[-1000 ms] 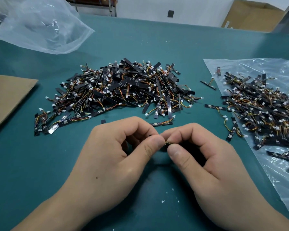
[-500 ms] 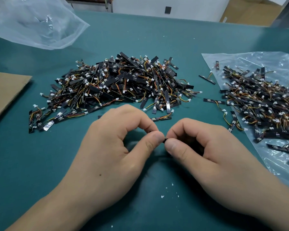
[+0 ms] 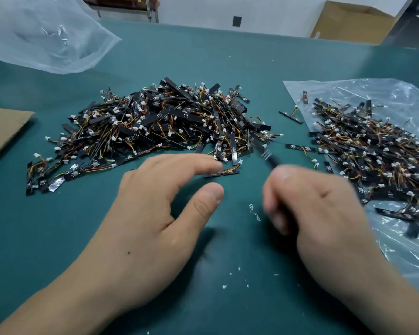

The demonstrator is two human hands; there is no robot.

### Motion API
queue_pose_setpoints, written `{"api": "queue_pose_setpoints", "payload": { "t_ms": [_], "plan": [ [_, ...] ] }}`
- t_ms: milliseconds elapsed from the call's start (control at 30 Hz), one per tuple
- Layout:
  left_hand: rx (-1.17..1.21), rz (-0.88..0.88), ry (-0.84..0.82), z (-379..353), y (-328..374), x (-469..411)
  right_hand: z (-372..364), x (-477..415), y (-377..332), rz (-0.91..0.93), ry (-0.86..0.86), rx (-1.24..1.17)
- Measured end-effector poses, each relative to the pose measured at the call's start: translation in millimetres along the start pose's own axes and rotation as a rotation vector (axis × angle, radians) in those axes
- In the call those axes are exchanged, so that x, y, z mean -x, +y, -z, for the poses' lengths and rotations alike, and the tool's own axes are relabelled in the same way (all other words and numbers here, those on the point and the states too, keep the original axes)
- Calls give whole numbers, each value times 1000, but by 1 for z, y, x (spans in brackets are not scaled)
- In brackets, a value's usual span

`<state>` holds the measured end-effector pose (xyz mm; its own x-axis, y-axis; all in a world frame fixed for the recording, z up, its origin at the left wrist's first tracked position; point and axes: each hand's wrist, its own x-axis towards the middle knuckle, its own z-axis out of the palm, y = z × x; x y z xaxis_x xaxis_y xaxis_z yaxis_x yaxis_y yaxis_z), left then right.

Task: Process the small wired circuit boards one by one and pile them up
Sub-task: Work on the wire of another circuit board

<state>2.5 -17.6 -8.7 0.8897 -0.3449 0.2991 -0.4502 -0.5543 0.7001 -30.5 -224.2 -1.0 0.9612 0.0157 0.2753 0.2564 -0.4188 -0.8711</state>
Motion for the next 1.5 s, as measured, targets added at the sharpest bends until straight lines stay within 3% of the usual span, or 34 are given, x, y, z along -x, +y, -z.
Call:
{"api": "queue_pose_setpoints", "payload": {
  "t_ms": [67, 133, 533, 800, 1033, 1500],
  "plan": [
    [-130, -4, -72, -2, -1, 2, 2, -4, 2, -99, 178, -221],
    [-253, -19, -128, -5, -1, 4, 0, -5, 5, -128, 185, -253],
    [-336, -40, -111, -6, -1, 4, -9, 5, 8, 73, 32, 345],
    [-316, -45, -81, -5, 0, 2, -9, 3, 5, 33, -56, 435],
    [-246, -68, -54, -7, 2, 1, -8, 4, 4, -40, -23, 538],
    [-224, -8, -87, -4, 7, 2, -11, 5, 8, 30, -27, 635]
  ]
}}
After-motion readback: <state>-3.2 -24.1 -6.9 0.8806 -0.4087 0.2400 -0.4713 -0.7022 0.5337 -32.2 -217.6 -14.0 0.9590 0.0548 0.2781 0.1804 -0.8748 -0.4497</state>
